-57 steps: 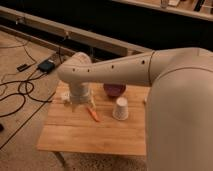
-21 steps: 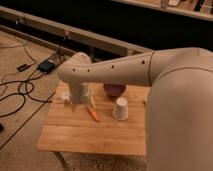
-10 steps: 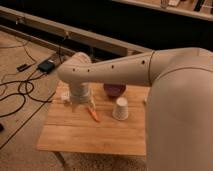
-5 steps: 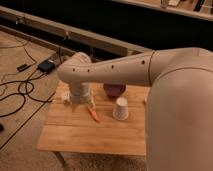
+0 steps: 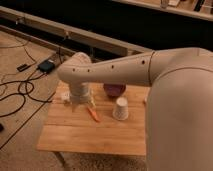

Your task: Push the ceramic bowl across the table

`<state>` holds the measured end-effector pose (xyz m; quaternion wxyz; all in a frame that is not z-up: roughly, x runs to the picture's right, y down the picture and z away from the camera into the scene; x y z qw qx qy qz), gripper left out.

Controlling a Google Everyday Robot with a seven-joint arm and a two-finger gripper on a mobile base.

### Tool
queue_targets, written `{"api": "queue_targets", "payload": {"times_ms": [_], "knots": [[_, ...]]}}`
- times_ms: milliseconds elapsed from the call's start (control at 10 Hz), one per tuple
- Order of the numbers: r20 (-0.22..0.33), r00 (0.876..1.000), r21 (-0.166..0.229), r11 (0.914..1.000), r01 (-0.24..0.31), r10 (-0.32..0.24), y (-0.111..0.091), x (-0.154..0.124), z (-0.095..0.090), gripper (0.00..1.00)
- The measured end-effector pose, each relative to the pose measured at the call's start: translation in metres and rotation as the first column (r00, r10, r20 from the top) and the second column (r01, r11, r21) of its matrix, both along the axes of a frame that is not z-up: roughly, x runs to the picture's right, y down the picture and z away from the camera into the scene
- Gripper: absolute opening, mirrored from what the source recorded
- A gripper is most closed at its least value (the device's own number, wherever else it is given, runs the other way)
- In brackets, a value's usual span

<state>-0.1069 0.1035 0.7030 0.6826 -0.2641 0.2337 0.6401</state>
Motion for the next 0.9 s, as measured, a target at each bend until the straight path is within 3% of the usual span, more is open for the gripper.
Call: {"api": "queue_targets", "payload": {"times_ms": [200,600,900], "knots": [[-0.012,1.000,-0.014,0.9998,0.017,-0.017,0.005,0.006,0.014,0.65],[0.018,0.997,-0.039,0.9967,0.072,-0.071,0.006,0.018,0.082,0.65],[0.042,0.997,-0.036,0.9976,0.060,-0.058,-0.010,0.031,0.129,0.65]]}}
